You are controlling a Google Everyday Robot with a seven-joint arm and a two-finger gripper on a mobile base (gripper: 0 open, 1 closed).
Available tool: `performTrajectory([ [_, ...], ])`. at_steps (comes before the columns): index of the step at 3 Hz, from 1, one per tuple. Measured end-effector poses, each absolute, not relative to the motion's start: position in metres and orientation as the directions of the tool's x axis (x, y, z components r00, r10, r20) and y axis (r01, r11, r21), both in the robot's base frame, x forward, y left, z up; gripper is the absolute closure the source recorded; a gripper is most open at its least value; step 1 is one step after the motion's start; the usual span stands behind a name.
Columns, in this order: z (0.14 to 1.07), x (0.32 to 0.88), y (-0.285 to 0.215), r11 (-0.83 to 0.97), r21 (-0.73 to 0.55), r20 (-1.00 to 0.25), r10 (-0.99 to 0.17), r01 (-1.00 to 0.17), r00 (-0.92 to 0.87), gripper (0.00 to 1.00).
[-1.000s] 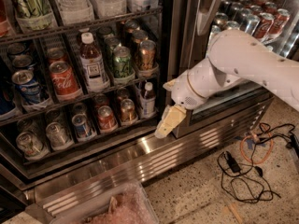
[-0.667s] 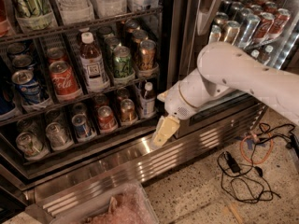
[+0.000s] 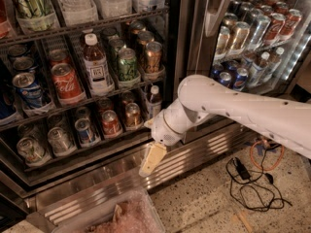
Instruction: Pick coke can from bottom shelf of fridge
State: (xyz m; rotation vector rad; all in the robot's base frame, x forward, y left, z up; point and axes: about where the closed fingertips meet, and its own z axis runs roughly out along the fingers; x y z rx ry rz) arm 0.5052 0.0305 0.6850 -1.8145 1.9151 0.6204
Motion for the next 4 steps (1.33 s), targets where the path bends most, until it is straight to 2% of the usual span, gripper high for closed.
performTrajectory([
  [4, 0.631, 0.509, 0.043, 0.121, 0.076, -0.664, -0.734, -0.990, -0.141, 0.00],
])
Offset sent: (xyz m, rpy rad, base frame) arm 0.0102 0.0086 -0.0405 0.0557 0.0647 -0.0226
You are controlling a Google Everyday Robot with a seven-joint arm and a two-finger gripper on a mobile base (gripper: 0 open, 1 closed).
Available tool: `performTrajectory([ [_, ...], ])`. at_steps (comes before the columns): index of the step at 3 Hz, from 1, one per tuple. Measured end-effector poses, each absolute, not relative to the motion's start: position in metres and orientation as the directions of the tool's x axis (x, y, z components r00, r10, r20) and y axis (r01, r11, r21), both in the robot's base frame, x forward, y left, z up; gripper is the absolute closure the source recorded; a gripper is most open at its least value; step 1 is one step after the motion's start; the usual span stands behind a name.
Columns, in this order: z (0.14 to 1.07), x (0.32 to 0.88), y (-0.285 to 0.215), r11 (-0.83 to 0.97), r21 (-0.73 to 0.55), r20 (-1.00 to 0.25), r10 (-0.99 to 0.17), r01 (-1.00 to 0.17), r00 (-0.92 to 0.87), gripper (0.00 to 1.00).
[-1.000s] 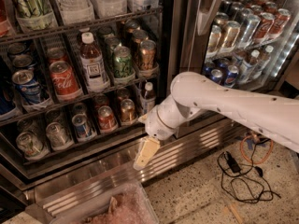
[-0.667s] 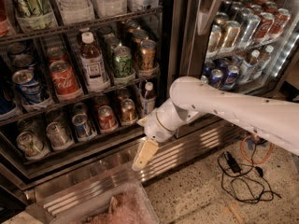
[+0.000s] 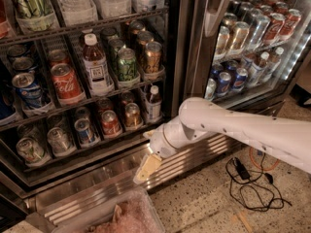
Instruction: Pick coke can from bottom shelf of fridge
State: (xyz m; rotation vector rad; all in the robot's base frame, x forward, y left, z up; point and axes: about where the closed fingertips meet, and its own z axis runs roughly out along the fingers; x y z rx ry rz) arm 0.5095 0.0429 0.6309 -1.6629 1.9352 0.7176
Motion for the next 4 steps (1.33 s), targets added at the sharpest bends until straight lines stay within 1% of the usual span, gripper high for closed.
performTrajectory([
  [1, 0.621, 0.507, 0.051, 0.165, 0.040, -0.685, -0.713, -0.985, -0.147, 0.00],
  [2, 0.601, 0.520, 0.077, 0.217, -0.016, -0.695, -0.704, -0.976, -0.145, 0.00],
  [3, 0.601, 0.520, 0.077, 0.217, -0.016, -0.695, -0.704, -0.976, -0.145, 0.00],
  [4, 0.599, 0.533, 0.080, 0.270, -0.021, -0.724, -0.668, -0.963, -0.171, 0.00],
])
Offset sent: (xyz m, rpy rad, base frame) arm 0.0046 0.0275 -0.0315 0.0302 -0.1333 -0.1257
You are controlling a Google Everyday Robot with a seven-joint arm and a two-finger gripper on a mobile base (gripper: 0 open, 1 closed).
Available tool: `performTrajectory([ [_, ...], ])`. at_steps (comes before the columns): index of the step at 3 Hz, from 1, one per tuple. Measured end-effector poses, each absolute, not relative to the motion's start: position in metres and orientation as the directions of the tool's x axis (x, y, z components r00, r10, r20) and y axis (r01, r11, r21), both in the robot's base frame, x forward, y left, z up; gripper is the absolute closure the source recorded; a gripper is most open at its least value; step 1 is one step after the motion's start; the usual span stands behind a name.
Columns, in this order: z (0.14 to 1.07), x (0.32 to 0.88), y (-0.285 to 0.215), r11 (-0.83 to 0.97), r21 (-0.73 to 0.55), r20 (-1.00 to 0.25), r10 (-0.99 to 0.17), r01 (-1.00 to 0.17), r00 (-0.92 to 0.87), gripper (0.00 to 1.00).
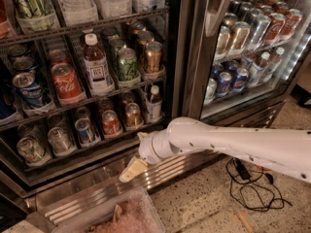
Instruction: Pick coke can from bottom shelf of fridge
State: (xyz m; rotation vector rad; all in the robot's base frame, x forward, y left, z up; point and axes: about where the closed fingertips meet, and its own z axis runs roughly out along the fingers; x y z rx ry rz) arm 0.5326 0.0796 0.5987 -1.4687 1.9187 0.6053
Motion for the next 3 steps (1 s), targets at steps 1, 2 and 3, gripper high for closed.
performTrajectory([
  [1, 0.600, 0.545, 0.083, 0.342, -0.035, -0.761, -0.618, -0.939, -0.197, 0.00],
  [2, 0.598, 0.555, 0.088, 0.390, -0.043, -0.790, -0.577, -0.920, -0.208, 0.00],
  [3, 0.591, 0.565, 0.096, 0.404, -0.052, -0.806, -0.557, -0.913, -0.200, 0.00],
])
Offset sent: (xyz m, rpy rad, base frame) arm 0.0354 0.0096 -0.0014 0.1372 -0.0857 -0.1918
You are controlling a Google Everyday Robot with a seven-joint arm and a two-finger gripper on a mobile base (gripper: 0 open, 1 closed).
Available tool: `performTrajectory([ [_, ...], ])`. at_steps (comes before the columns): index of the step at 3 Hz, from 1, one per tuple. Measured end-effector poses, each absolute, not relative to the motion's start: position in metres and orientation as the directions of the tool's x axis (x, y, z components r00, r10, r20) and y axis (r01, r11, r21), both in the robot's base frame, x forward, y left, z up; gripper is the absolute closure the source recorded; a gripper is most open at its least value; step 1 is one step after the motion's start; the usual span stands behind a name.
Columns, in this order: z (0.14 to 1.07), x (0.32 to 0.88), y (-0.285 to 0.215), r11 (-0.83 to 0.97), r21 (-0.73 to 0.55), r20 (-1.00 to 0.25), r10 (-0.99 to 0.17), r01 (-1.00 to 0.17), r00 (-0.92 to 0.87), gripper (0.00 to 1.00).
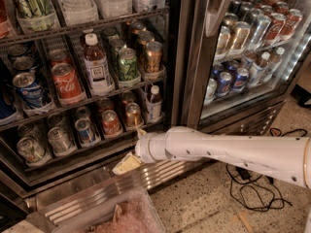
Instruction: Pick coke can from bottom shelf of fridge
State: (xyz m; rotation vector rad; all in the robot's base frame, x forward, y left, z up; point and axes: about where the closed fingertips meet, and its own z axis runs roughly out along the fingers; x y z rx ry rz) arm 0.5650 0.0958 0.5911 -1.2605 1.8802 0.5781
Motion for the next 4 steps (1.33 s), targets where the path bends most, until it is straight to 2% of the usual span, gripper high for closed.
performTrajectory([
  [1, 0.5855, 0.5809, 0.1152, 0.399, -0.070, -0.827, -0.536, -0.914, -0.171, 0.00],
  [4, 0.5863, 0.5828, 0.1204, 0.425, -0.077, -0.864, -0.480, -0.902, -0.152, 0.00],
])
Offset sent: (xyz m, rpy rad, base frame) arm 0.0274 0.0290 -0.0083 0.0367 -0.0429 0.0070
